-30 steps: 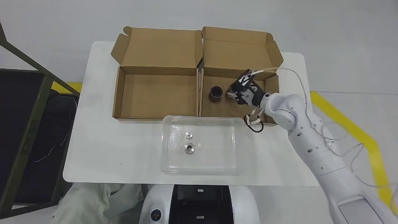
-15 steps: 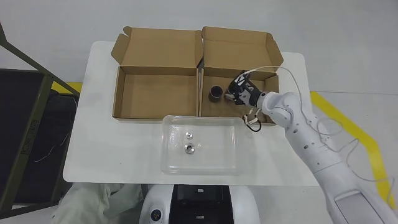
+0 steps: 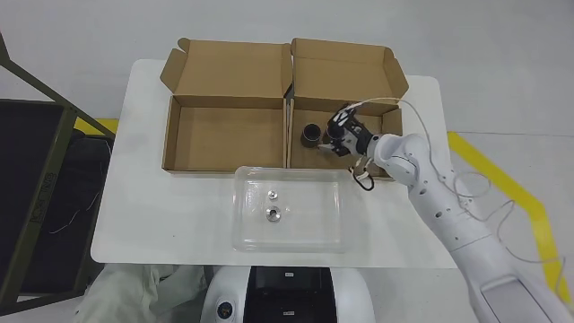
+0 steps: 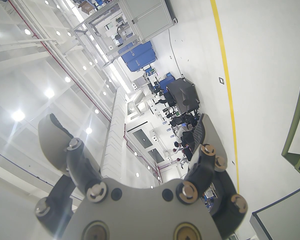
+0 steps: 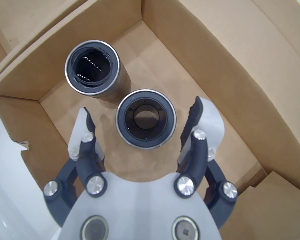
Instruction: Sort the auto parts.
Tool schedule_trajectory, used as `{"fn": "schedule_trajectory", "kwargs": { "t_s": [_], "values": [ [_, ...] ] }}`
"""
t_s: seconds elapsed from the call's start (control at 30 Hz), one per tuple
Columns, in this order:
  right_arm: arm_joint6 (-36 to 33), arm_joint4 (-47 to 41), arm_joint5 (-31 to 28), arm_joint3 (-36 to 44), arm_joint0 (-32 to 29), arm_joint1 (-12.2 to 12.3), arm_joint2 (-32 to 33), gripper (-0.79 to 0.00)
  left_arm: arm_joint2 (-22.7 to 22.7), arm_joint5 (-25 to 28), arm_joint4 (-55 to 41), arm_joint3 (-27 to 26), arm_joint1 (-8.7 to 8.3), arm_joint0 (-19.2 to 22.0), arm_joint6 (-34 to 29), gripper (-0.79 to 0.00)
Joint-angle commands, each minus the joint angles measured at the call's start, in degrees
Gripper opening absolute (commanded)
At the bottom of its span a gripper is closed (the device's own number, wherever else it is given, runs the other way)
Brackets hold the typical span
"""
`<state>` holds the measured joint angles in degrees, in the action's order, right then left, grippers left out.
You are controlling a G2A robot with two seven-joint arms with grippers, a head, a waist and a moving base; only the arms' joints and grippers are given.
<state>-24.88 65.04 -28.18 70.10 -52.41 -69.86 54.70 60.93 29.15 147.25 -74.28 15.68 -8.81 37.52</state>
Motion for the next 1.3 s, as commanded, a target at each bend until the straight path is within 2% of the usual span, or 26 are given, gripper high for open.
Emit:
{"fn": "schedule_trajectory", "kwargs": {
  "t_s": [0.0, 0.3, 0.7, 1.07, 1.27],
  "values": [
    [-0.2, 0.6, 0.2, 1.9, -0.6, 0.3, 0.9, 0.0, 0.0, 0.0, 0.0, 0.0, 0.0, 0.0, 0.0, 0.0],
    [-1.3, 3.1, -0.1, 13.7, -5.6, 2.0, 5.7, 0.0, 0.0, 0.0, 0.0, 0.0, 0.0, 0.0, 0.0, 0.0],
    [0.9, 1.7, -8.2, 25.3, -11.1, 3.3, 8.2, 0.0, 0.0, 0.0, 0.0, 0.0, 0.0, 0.0, 0.0, 0.0],
    [0.0, 4.7, -14.4, 29.9, -13.5, 3.1, 1.4, 0.0, 0.0, 0.0, 0.0, 0.0, 0.0, 0.0, 0.0, 0.0],
    [-1.9, 7.7, -14.4, 33.2, -14.4, 3.0, -1.9, 0.0, 0.0, 0.0, 0.0, 0.0, 0.0, 0.0, 0.0, 0.0]
  ]
}}
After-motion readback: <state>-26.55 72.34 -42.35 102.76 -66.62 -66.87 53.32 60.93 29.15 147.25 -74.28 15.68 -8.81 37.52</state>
